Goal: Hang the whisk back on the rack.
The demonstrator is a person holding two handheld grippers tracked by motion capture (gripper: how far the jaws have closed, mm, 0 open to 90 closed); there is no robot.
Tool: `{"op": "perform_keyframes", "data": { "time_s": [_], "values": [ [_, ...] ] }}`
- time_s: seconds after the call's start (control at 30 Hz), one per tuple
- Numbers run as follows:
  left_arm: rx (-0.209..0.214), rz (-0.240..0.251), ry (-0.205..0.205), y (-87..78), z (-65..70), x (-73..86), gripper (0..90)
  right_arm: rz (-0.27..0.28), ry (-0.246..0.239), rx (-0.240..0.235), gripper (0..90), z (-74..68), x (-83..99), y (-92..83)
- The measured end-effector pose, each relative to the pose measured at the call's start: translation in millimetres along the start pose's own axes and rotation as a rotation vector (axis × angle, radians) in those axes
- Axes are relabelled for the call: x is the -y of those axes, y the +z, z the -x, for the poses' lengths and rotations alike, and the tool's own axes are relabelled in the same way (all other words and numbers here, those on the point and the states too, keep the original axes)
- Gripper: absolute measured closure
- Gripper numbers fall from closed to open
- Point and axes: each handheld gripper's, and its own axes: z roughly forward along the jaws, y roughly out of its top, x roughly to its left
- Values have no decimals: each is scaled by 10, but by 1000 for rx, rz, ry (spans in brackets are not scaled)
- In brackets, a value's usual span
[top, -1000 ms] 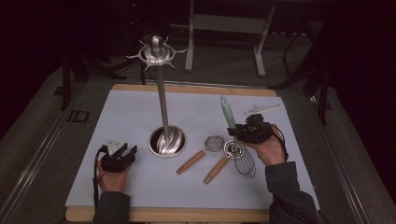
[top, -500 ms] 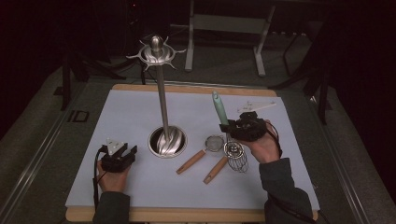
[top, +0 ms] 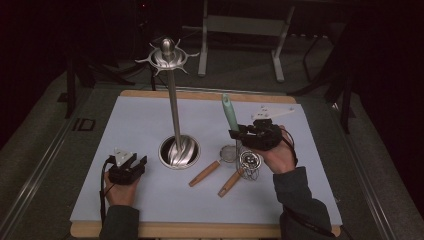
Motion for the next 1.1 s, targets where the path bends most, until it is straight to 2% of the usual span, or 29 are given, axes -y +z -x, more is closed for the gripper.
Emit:
{"op": "perform_keyframes", "data": {
  "time_s": [0.67,0.9,1.1],
  "values": [
    [-3,3,-2,-4,4,2,579,45,-26,-36,693,-118,-163,86],
    [-1,8,-3,-7,3,3,579,85,-28,-50,693,-140,-221,79],
    [-4,11,-1,-9,4,5,579,106,-50,-70,693,-166,-287,99]
  ]
}}
